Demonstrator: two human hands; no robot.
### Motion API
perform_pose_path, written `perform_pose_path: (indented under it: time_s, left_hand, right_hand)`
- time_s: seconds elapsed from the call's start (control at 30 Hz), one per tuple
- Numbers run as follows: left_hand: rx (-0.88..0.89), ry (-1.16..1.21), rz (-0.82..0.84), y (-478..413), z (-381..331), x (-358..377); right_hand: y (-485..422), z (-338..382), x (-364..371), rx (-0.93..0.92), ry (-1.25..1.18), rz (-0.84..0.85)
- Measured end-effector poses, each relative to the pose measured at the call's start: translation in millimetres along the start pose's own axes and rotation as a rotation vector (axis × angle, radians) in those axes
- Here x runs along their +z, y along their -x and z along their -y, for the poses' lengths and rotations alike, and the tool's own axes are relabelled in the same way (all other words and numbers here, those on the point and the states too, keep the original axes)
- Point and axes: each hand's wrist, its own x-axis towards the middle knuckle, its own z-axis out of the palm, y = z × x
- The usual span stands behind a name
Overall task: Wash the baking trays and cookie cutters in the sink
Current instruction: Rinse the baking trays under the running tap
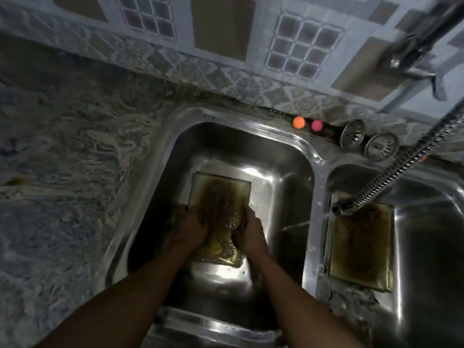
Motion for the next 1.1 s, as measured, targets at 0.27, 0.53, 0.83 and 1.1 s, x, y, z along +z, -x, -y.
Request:
perform_pose_path:
  time_s: [0.27, 0.53, 0.83, 1.1]
  left_hand:
    - [0.108, -0.053, -0.063, 9, -7, -12]
    - [0.277, 0.351, -0.254, 55, -54, -50]
    - [0.469, 0.502, -0.385, 86, -75, -56]
    - [0.523, 0.415, -0.264, 96, -90, -44]
  right_hand:
    - [36, 19, -24, -0.101, 0.076, 0.020]
    - [97, 55, -90, -0.475, 0.241, -0.309]
    - [139, 66, -126, -0.492, 0.322, -0.443]
    - [144, 51, -159, -0.317, 0.054, -0.426]
